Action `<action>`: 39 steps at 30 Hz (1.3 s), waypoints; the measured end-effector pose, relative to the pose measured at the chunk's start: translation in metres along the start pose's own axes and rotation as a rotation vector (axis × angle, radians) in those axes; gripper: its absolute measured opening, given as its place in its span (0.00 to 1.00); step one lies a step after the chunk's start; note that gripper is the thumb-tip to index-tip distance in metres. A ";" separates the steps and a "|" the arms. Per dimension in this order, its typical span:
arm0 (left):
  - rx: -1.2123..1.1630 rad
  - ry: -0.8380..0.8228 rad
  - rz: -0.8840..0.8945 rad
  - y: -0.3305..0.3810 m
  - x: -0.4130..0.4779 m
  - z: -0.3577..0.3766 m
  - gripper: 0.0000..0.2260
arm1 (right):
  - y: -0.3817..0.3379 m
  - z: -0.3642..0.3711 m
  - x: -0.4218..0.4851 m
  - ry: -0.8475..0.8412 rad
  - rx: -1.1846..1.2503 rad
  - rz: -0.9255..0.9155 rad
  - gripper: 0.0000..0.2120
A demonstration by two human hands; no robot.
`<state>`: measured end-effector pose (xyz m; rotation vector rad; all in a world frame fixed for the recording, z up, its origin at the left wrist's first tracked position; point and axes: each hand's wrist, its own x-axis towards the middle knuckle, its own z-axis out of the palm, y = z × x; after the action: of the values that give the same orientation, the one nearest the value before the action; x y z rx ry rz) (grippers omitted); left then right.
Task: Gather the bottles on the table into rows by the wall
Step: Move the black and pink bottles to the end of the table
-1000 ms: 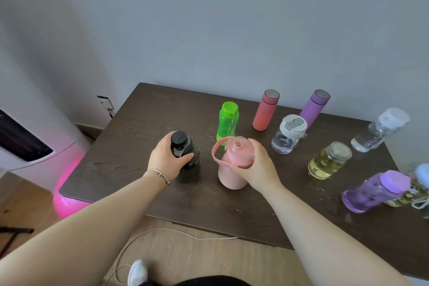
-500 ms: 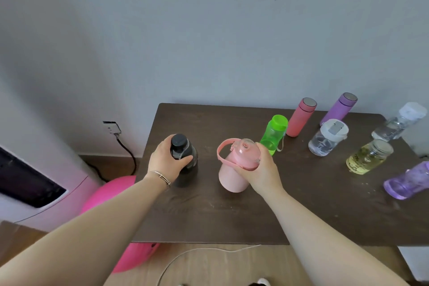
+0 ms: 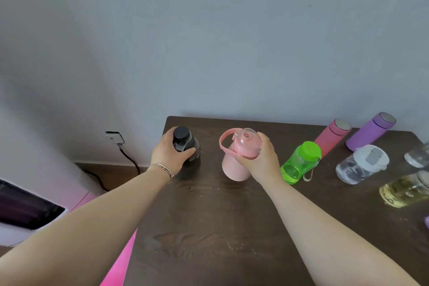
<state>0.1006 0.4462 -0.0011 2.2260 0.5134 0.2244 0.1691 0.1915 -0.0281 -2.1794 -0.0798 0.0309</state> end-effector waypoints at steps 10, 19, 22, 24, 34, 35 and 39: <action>-0.022 0.001 -0.005 0.002 0.113 0.028 0.29 | -0.014 0.048 0.116 -0.033 0.023 0.018 0.49; 0.019 0.031 0.000 -0.006 0.164 0.044 0.29 | -0.018 0.083 0.162 -0.062 0.003 -0.008 0.51; 0.024 0.035 -0.007 -0.011 0.169 0.046 0.29 | -0.017 0.090 0.165 -0.066 0.002 -0.022 0.50; 0.027 0.037 -0.013 -0.014 0.172 0.046 0.29 | -0.015 0.092 0.166 -0.070 -0.007 -0.021 0.50; -0.005 0.021 -0.045 -0.015 0.177 0.043 0.31 | -0.012 0.099 0.168 -0.091 -0.043 -0.043 0.50; -0.012 0.014 -0.049 -0.014 0.176 0.043 0.31 | -0.012 0.099 0.168 -0.095 -0.048 -0.045 0.50; -0.010 -0.006 -0.058 -0.014 0.176 0.043 0.33 | -0.015 0.097 0.166 -0.118 -0.079 -0.048 0.51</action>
<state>0.2694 0.5013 -0.0407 2.1980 0.5716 0.1902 0.3294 0.2906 -0.0702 -2.2525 -0.2032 0.1317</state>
